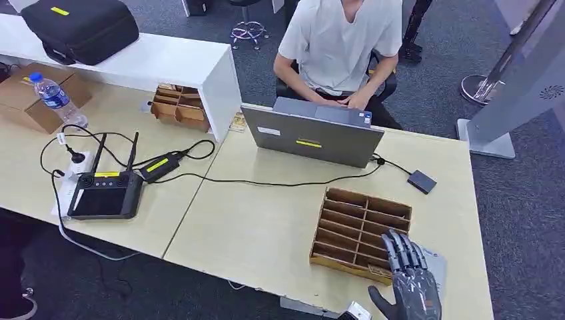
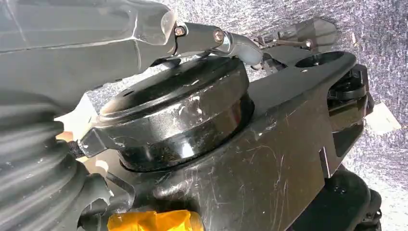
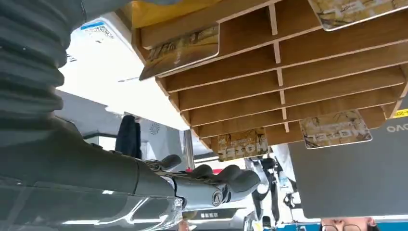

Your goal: Pass the card to the sensor for recognition and then transmit it.

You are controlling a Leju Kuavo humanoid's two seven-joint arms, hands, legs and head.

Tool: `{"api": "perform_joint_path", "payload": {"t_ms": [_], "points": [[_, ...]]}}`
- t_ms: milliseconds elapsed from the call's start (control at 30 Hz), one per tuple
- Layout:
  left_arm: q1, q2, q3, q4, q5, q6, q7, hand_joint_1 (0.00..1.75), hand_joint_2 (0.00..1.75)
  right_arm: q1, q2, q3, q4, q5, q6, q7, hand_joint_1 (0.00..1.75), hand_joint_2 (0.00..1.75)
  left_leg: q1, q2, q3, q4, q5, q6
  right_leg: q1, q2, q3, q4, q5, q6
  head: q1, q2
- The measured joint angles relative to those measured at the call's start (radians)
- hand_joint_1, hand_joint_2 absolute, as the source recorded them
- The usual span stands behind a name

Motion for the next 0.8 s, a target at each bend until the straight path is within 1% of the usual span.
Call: {"api": "perform_joint_path", "payload": {"t_ms": [767,800], "points": [[0.000,0.000,0.000,0.000,0.006,-0.001,0.000,0.00,1.75,0.022,0.003,-0.024,0.033,-0.015,0.002,0.008,0.00,1.75,0.000,0.000,0.000,0.000,0.000,0.000,0.000,0.000,0.000,0.000,0.000,0.000,0.000,0.000],[0.000,0.000,0.000,0.000,0.006,-0.001,0.000,0.00,1.75,0.022,0.003,-0.024,0.034,-0.015,0.002,0.008,0.47,1.75,0.000,0.000,0.000,0.000,0.000,0.000,0.000,0.000,0.000,0.000,0.000,0.000,0.000,0.000]]}}
